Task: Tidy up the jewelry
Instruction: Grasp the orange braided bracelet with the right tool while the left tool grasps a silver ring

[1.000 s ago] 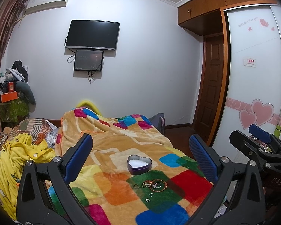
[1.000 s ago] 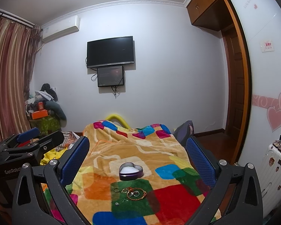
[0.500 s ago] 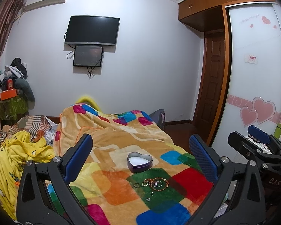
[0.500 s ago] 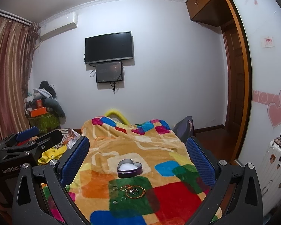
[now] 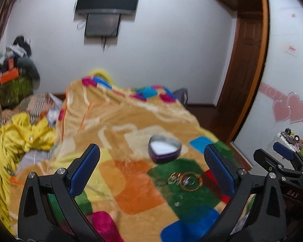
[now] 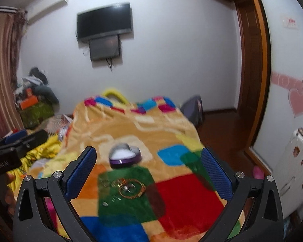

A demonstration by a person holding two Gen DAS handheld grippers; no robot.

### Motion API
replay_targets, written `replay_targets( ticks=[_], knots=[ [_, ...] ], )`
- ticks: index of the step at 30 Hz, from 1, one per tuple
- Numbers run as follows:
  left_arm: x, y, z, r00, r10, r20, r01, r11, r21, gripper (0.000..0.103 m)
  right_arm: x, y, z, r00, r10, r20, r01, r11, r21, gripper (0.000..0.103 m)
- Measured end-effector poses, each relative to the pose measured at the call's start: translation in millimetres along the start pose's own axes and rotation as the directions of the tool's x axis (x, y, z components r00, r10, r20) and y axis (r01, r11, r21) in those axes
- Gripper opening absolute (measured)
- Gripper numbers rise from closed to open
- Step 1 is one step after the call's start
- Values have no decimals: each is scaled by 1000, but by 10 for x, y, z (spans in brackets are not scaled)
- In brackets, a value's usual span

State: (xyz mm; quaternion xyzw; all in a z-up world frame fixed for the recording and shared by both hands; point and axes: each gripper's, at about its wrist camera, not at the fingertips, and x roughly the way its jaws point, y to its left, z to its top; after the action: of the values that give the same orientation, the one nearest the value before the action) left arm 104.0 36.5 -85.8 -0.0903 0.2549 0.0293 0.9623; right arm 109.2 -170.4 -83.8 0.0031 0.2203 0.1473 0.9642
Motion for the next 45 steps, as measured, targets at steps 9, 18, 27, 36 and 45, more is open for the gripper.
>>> replay_targets(
  ticks=[9,18,27,36,45],
  knots=[
    [758,218,-385,972,-19,-233,10,999,-37,87,653,-121,-327,970,26,-241,-24,1000,11,87],
    [1162,46,-604,934,-79,-347,92,996,21,66,1042,-128,-574,916,83,-393,-86,996,9,52],
    [1358,-99,-633,913,-130,-387,168,984,66,41,1246,-121,-658,886,127,-445,-140,990,2,26],
    [1607,-177,-760,886,-140,-441,191,979,73,39,1350,-51,-733,874,141,-465,-169,986,-17,14],
    [1595,-157,-772,892,-132,-432,179,981,70,21,1342,-61,-654,883,148,-446,-164,986,4,8]
  ],
)
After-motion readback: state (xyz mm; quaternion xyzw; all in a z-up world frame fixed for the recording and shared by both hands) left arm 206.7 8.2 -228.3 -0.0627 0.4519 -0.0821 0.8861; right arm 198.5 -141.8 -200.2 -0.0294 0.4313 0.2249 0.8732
